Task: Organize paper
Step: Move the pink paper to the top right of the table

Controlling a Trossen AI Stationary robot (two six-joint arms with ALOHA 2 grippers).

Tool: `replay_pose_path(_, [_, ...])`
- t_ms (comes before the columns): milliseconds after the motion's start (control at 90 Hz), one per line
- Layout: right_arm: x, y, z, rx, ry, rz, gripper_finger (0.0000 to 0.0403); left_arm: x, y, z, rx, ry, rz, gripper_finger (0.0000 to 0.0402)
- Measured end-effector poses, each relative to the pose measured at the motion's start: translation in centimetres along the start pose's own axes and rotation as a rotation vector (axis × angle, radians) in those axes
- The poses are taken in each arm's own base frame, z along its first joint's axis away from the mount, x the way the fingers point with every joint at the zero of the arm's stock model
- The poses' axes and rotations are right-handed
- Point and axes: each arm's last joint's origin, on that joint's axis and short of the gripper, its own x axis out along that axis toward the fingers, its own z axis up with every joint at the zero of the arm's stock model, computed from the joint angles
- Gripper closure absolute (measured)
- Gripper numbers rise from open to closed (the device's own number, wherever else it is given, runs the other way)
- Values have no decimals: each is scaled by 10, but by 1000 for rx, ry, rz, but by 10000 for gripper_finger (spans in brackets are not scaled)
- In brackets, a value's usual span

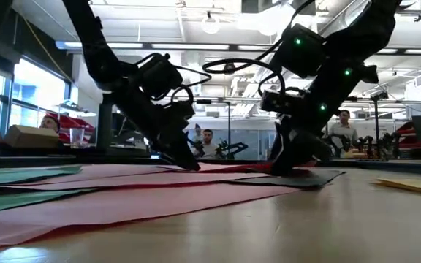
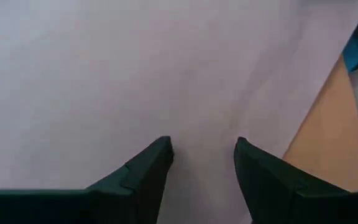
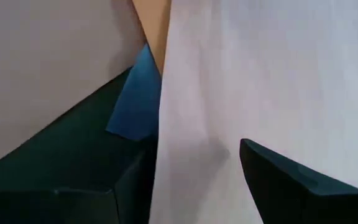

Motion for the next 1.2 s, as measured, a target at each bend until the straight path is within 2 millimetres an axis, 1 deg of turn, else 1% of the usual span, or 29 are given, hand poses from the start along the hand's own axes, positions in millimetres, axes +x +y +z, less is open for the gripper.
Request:
replay_pose_path(189, [-3,-3,6,-109,53,-23,230,0,-1,-1,4,5,-6,234])
replay_pose_path(344, [-8,-4,12,-125,131,29,265,1,-1,-2,4,10,-7,234])
replay_pose_path(411, [-11,-5,16,-109,143,72,272,1,-1,-2,4,10,-6,234])
replay_pose_path(511, [-13,-6,22,-79,136,79,274,1,-1,-2,9,11,-6,234])
replay_pose_path(689, [-12,-8,22,-69,138,73,277,1,-1,-3,20,13,-7,234])
replay_pose_path(756, [-12,-10,22,-66,143,70,288,0,-1,-2,22,9,-7,234])
replay_pose_path(811, [-11,-11,22,-60,145,67,306,-1,-1,-1,31,6,-9,234])
replay_pose_path(978, [-10,-13,22,-49,146,61,389,-16,-4,7,45,-11,-25,234])
replay_pose_path(1022, [-10,-14,22,-34,145,59,396,-24,-6,11,57,-24,-28,234])
replay_pose_path(1111, [-11,-15,23,6,145,57,400,-43,-10,27,80,-108,-33,234])
replay_pose_path(1200, [-17,-18,27,35,159,52,402,-64,-16,37,98,-154,-22,234])
